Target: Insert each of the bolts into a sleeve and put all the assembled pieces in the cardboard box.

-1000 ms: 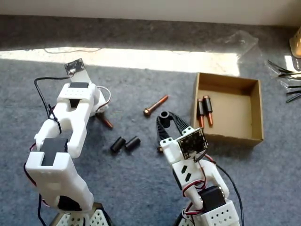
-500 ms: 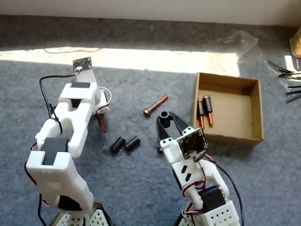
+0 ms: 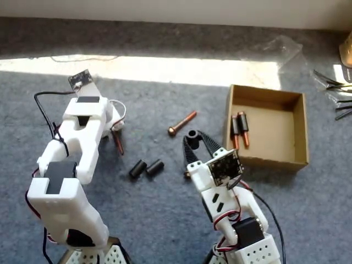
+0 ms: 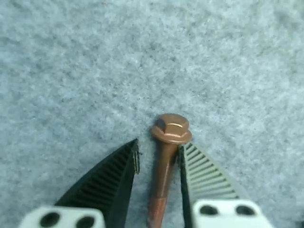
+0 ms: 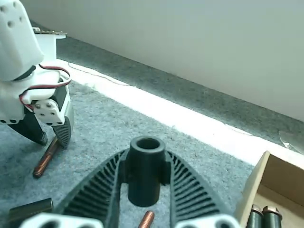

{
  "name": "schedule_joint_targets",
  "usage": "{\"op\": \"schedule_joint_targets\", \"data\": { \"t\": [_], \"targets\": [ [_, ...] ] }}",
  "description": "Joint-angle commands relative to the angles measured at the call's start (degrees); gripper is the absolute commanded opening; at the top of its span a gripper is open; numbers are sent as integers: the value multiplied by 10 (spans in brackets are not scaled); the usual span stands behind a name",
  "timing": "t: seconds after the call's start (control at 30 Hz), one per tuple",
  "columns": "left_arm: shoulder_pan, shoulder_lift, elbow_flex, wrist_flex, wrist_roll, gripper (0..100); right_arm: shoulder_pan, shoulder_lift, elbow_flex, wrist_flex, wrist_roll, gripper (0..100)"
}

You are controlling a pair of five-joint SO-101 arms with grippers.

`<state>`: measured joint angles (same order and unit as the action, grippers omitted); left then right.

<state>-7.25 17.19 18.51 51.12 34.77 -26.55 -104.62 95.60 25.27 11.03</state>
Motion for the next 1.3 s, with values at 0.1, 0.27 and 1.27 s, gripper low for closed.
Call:
{"op": "schedule_joint_targets", "data": {
  "t": [0.1, 0.27, 1.27],
  "targets": [
    [32, 9, -14, -6, 10, 146, -5, -7, 84, -1, 7, 5],
    [32, 9, -15, -9, 11, 60, -5, -7, 84, -1, 7, 5],
    [32, 4, -15, -17, -284, 5, -5, -7, 84, -1, 7, 5]
  ]
}}
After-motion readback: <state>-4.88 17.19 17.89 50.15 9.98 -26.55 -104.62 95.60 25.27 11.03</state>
